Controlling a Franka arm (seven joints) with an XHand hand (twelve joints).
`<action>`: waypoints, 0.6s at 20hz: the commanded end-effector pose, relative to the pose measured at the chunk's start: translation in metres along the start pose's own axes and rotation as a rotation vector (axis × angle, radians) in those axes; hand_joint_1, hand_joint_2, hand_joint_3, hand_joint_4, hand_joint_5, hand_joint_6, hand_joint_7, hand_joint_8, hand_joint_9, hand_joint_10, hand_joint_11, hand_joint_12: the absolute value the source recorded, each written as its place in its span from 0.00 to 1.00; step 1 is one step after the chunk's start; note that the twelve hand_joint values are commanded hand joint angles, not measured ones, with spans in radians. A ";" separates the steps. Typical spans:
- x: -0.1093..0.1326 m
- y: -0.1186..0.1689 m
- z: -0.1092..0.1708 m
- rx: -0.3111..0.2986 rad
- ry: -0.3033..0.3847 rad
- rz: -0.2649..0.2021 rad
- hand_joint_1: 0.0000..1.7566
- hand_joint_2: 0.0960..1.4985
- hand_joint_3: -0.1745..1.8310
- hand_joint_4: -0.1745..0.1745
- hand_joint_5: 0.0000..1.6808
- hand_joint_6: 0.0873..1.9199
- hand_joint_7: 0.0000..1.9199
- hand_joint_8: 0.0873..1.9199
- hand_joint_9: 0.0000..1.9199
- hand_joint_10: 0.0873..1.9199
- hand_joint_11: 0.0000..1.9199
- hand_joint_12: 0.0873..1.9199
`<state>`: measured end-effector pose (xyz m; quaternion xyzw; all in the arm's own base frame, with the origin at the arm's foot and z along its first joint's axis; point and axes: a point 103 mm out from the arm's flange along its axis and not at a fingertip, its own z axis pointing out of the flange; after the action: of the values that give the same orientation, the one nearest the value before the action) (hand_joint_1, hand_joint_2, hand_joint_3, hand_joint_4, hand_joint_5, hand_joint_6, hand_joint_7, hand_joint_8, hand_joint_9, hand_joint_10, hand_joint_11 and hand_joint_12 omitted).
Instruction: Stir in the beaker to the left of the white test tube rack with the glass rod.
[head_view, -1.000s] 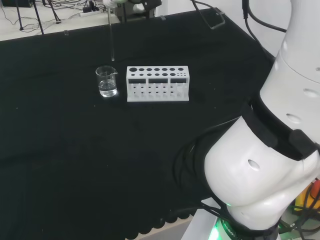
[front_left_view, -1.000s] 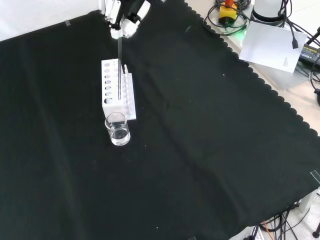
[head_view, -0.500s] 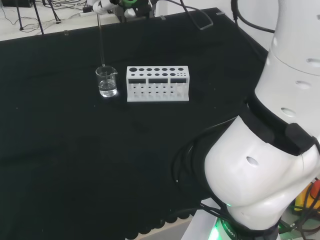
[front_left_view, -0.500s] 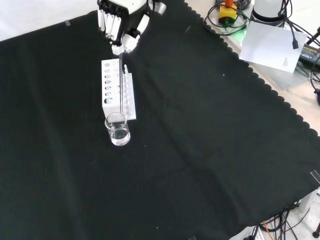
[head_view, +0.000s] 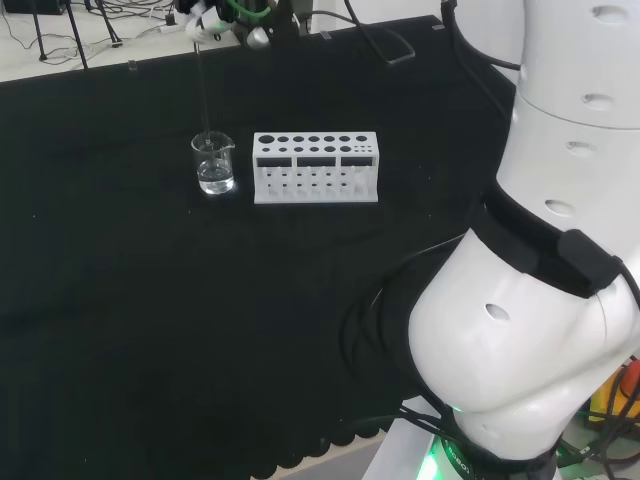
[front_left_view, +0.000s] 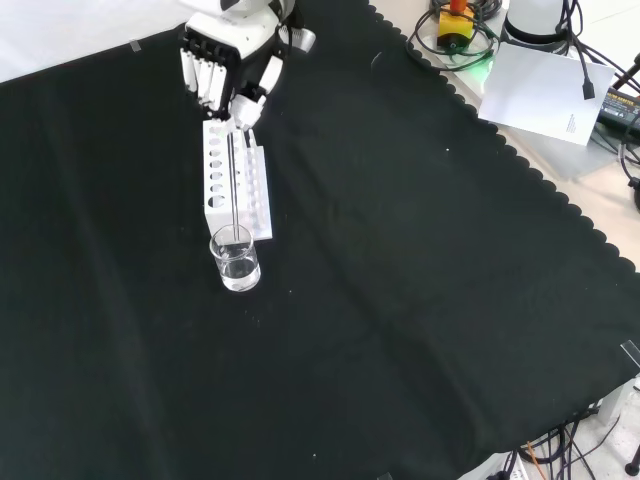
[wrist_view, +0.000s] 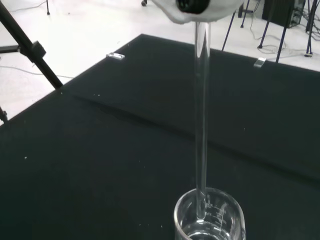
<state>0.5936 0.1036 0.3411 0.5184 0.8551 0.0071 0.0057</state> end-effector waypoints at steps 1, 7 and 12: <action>-0.011 0.011 0.017 0.015 0.005 -0.004 0.74 0.70 0.09 0.00 0.67 0.20 0.56 0.59 0.81 0.46 0.72 0.59; -0.013 0.020 0.039 0.039 0.008 -0.020 0.74 0.70 0.09 0.00 0.67 0.20 0.56 0.59 0.81 0.46 0.72 0.59; -0.017 0.022 0.058 0.054 -0.008 -0.041 0.74 0.70 0.09 0.00 0.67 0.20 0.56 0.59 0.81 0.46 0.72 0.59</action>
<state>0.6176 0.1009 0.2958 0.5102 0.8599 -0.0121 -0.0101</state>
